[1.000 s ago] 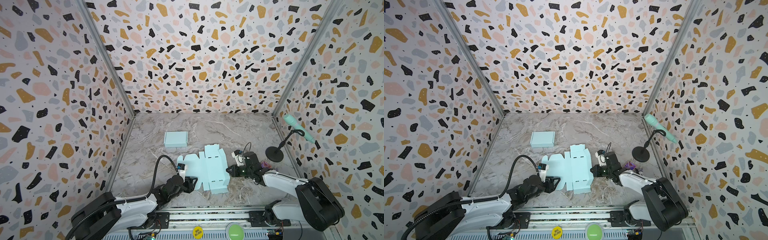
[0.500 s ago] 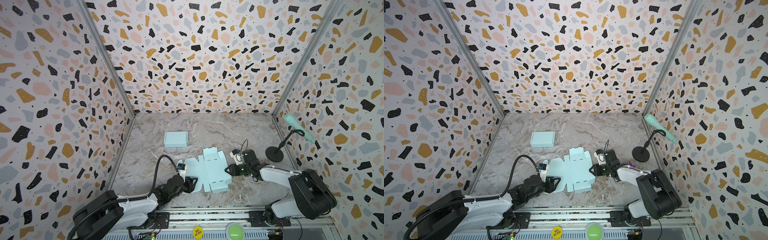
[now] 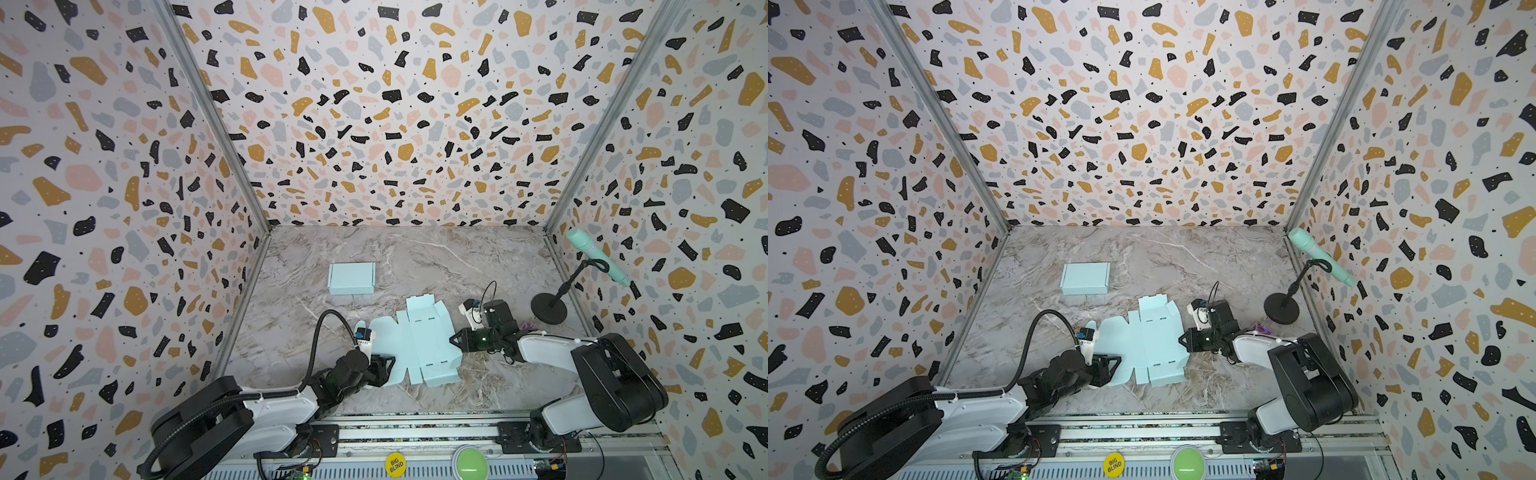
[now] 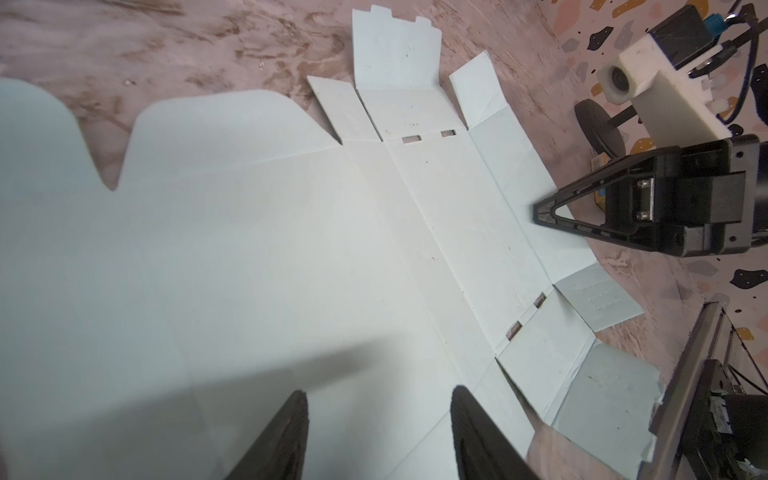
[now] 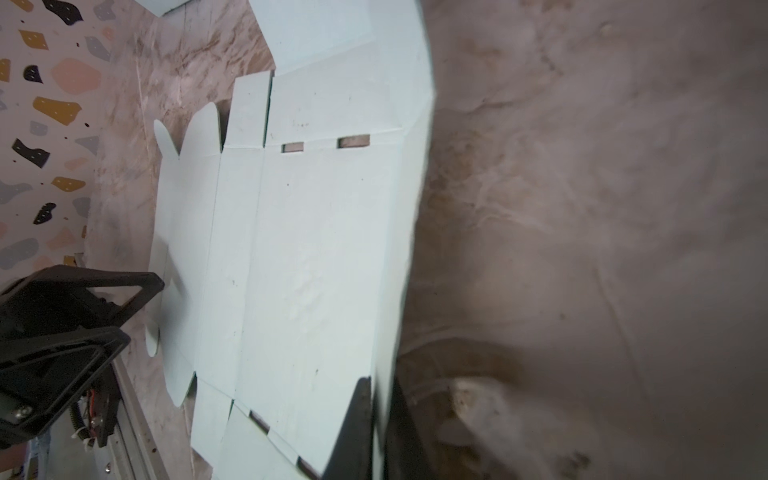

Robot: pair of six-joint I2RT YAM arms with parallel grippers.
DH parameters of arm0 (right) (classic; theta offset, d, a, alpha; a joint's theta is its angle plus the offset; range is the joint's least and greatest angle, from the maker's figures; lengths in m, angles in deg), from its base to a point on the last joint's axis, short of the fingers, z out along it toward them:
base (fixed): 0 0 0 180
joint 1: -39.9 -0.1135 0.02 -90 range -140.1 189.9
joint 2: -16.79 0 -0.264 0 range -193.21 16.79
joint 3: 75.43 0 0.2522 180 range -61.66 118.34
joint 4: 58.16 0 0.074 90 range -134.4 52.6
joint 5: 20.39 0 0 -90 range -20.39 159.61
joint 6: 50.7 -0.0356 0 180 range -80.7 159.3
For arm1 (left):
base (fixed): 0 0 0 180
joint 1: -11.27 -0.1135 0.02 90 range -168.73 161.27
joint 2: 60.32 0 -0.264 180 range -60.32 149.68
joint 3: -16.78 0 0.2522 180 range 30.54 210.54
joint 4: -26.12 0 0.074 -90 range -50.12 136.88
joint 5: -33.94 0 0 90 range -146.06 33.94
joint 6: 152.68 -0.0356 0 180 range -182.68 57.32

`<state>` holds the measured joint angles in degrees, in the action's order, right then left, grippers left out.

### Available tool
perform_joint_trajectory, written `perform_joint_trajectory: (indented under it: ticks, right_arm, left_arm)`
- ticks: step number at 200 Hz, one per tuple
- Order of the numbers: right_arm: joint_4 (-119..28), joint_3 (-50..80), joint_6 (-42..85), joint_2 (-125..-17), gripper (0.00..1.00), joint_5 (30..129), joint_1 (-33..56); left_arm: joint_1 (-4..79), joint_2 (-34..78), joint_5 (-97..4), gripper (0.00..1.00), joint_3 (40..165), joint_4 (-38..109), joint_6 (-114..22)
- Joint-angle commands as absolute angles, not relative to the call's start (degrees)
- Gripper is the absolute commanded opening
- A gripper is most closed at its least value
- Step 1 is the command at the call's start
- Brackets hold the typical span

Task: Fold the paper box
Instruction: 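Lift the blank's near edge with the left gripper while the right gripper holds the crease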

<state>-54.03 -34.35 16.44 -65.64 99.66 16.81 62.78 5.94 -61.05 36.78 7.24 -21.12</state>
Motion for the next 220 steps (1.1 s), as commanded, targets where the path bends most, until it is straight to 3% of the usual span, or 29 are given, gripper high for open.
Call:
perform_joint_trajectory:
  ticks: [1, 28, 51, 89, 154, 220]
  right_arm:
    - [-47.7, -31.2, 20.3, -61.3, 0.06, 96.3, 16.9]
    - [-39.9, -28.4, 24.3, -56.7, 0.05, 92.4, 15.8]
    - [-35.4, -27.0, 25.4, -54.0, 0.05, 88.0, 12.8]
    - [-35.6, -27.7, 23.8, -52.0, 0.05, 84.6, 7.8]
    - [-39.1, -29.9, 22.8, -49.2, 0.03, 83.8, 3.6]
    - [-39.5, -29.8, 23.1, -49.2, 0.01, 83.2, 1.8]
  left_arm:
    - [63.0, 5.3, -60.6, 0.54, 38.1, 6.2, -21.5]
    - [63.0, 3.9, -60.2, 0.45, 39.5, 7.5, -21.7]
    - [63.0, 3.9, -59.6, 0.21, 41.6, 8.1, -22.3]
    - [63.0, 8.4, -59.9, 0.0, 48.3, 8.2, -24.1]
    - [56.5, 23.5, -57.6, 0.0, 64.0, 9.1, -26.5]
    - [53.3, 31.7, -55.0, 0.0, 75.6, 12.6, -30.4]
